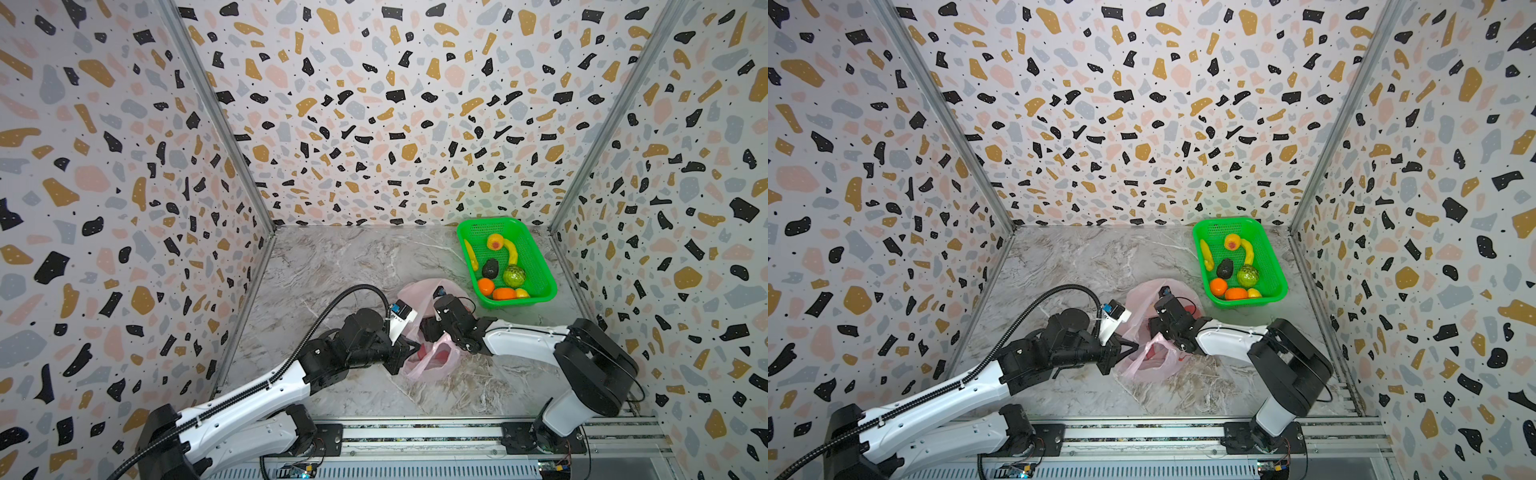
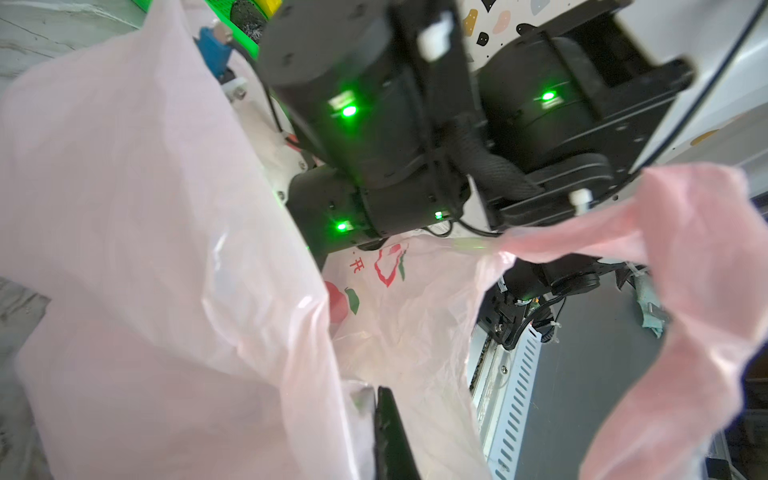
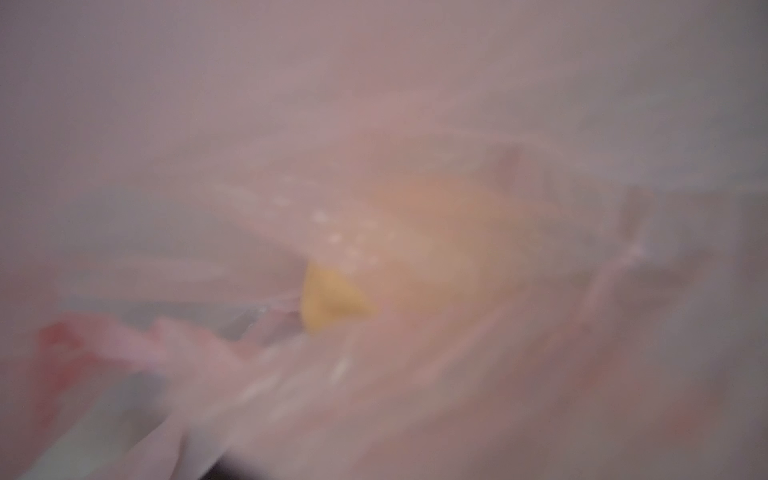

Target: Untie the knot of the plastic bag and take out the fruit

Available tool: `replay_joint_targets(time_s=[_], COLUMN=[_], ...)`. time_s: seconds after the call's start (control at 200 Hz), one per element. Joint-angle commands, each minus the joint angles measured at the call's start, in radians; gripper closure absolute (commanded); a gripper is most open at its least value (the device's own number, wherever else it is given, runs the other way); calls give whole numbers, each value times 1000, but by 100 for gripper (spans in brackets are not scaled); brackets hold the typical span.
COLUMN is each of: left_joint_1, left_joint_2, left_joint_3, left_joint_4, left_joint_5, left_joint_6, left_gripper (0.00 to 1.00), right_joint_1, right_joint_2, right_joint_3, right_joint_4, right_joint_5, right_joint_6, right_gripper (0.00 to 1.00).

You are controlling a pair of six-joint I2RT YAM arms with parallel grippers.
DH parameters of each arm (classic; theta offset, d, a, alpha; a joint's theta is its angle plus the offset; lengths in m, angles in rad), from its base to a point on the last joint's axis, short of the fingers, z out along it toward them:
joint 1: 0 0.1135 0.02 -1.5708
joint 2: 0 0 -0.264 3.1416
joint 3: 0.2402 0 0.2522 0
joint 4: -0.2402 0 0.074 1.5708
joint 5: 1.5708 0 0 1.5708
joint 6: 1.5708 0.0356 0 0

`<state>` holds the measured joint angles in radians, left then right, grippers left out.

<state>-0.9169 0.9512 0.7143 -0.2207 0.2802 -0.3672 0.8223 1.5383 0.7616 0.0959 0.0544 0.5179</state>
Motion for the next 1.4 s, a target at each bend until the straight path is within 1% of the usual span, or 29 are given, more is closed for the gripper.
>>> replay_joint_targets(time_s=[0.0,0.105,0.17,0.25,0.35,0.39,0.46,0.546,0.626,0.711,0.761,0.821,0.876,0.946,0.991,1.036,1.091,1.216,1.286,1.336,1.396], left_joint_1=[-4,-3,-3,-3,-4,-4,-5,-5,-5,-6,-5,-5,-6,-6,-5,-5,-6,-9,-14,-13,-13], left_joint_2=[-28,-29,-31,-30,-25,-30,-52,-80,-83,-83,-85,-79,-75,-82,-95,-105,-118,-149,-181,-209,-237], left_joint_3=[-11,-28,-32,-30,-28,-30,-35,-44,-41,-30,-27,-22,-22,-29,-38,-44,-54,-97,-125,-139,-144], left_joint_4=[-45,-74,-71,-64,-66,-62,-43,-8,20,58,79,94,109,150,178,200,210,192,161,132,91], left_joint_5=[-74,-112,-137,-158,-157,-150,-140,-149,-140,-125,-131,-130,-124,-93,-70,-42,-3,86,92,77,37], left_joint_6=[38,45,42,46,55,56,52,47,56,62,63,81,94,94,81,67,52,22,14,10,11], left_gripper=[100,100,100,100,100,100,100,100,100,100,100,100,100,100,100,100,100,100,100,100,100], right_joint_1=[12,8,-3,-5,-26,-31,-29,-22,-20,-4,19,61,96,124,124,124,123,89,67,46,20], right_joint_2=[-145,-282,-354,-431,-513,-523,-500,-438,-347,-239,-182,-130,-83,-43,-22,-2,20,44,46,44,36], right_joint_3=[-54,-138,-181,-210,-214,-197,-158,-123,-83,-39,-24,-14,-10,-33,-57,-86,-94,-100,-92,-82,-62], right_joint_4=[-71,-74,-59,-83,-129,-163,-194,-170,-120,-73,-34,10,39,116,180,266,318,419,416,400,351], right_joint_5=[-87,-184,-273,-313,-329,-310,-307,-302,-352,-428,-462,-472,-441,-350,-285,-228,-132,36,152,196,218], right_joint_6=[-30,-39,-64,-83,-84,-83,-107,-117,-112,-89,-68,-39,-5,45,95,119,130,140,160,163,166], right_gripper=[39,38,38,38,38,38,37,37,35,31,29,26,25,21,18,17,12,6,4,3,3])
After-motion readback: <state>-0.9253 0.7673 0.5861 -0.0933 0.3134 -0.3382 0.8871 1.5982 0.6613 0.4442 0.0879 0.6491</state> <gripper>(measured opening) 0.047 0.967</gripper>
